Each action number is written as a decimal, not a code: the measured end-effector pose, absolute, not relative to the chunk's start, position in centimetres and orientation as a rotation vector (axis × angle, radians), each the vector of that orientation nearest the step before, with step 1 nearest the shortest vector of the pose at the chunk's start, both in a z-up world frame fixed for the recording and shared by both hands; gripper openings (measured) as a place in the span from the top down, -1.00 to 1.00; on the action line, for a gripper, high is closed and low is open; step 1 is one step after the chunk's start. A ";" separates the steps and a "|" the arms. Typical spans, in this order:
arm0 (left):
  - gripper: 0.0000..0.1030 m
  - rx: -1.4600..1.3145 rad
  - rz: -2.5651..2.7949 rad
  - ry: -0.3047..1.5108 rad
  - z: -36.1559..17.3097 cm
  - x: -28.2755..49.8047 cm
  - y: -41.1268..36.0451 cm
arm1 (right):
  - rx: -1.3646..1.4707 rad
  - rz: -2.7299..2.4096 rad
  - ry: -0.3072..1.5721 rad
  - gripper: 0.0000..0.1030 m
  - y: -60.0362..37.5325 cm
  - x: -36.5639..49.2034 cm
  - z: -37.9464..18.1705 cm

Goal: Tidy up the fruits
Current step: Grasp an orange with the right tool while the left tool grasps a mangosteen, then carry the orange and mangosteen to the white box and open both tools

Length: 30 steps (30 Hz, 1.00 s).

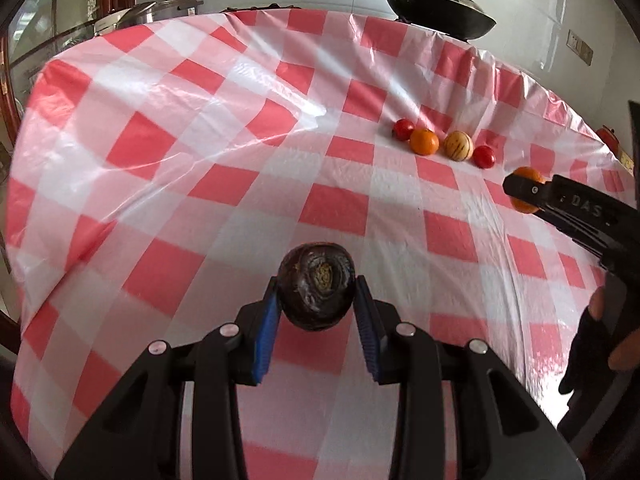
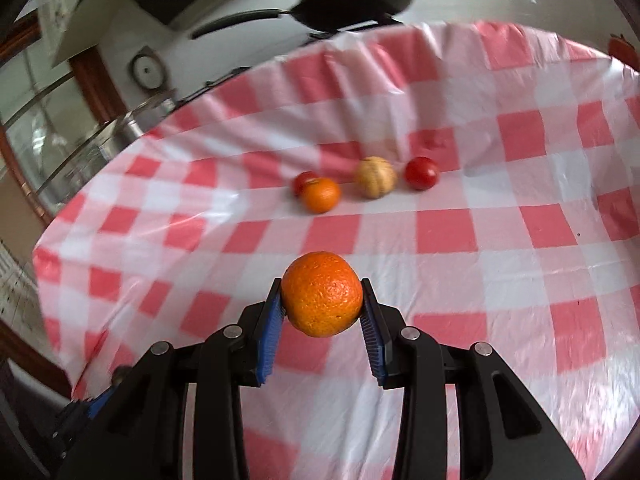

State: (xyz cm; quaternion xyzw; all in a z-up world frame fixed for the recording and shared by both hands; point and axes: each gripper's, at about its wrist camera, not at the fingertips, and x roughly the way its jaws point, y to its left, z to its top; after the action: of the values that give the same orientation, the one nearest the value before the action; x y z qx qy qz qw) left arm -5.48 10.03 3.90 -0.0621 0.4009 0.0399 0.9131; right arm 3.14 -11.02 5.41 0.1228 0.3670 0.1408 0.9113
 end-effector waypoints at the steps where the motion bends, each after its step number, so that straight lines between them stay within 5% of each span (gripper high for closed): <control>1: 0.29 -0.127 0.083 0.825 4.0 -6.0 10.0 | 0.250 0.298 0.754 0.29 -10.8 2.6 5.6; 30: 0.29 -0.200 0.198 0.778 5.0 -20.4 16.8 | -0.038 0.562 0.674 0.29 0.9 -13.6 8.1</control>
State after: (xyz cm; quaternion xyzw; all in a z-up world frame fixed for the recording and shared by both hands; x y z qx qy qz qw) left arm -20.39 16.84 4.99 -0.0974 0.3778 0.0963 0.9157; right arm -13.60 0.93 8.07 -0.0186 0.3265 0.2721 0.9050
